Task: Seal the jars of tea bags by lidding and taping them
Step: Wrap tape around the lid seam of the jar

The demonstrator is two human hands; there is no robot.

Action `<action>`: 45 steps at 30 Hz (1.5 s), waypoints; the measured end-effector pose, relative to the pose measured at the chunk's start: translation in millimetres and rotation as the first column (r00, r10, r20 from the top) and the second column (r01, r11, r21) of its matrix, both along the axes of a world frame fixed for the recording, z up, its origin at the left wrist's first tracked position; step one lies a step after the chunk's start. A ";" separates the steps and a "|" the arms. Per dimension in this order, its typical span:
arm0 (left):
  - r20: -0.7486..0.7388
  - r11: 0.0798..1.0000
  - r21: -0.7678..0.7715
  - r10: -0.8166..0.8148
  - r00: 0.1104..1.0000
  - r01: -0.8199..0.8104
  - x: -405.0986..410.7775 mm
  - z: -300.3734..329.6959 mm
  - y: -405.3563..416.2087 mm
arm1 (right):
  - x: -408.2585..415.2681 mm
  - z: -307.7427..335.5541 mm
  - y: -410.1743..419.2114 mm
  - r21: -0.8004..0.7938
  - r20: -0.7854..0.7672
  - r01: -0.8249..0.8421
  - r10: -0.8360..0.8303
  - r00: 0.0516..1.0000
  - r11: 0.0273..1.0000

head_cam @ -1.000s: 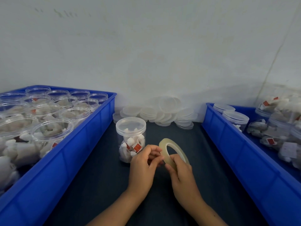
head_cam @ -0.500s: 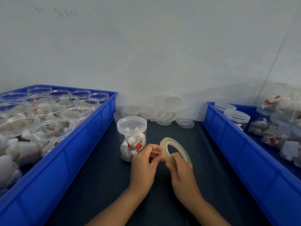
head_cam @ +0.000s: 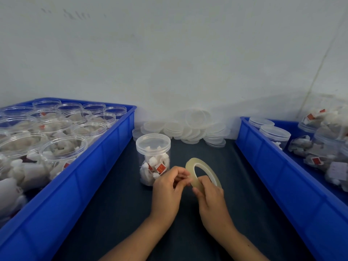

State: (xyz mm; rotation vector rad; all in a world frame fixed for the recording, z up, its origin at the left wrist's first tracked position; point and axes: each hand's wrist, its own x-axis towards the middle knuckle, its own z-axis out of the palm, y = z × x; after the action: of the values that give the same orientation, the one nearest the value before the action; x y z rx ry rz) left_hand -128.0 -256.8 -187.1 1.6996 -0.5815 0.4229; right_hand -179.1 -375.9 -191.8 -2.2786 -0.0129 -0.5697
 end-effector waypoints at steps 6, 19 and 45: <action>0.076 1.000 0.022 0.006 0.997 -0.008 0.2 -0.2 1.5 | -0.7 0.6 0.5 -0.034 0.007 -0.004 0.005 1.000 0.999; 0.064 0.999 0.023 0.036 0.997 -0.038 -0.9 0.6 1.1 | -1.4 2.1 0.5 -0.041 -0.011 0.000 -0.001 1.000 0.999; 0.358 0.947 0.233 0.128 0.925 -0.221 -3.8 1.8 1.0 | -1.0 -1.2 2.6 -0.082 -0.011 0.036 -0.037 0.999 0.996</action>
State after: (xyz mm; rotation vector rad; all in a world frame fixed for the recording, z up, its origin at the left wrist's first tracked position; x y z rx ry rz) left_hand -131.8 -255.8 -185.3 1.9650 -0.7659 0.8085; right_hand -180.1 -373.3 -193.0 -2.3656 0.0120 -0.5840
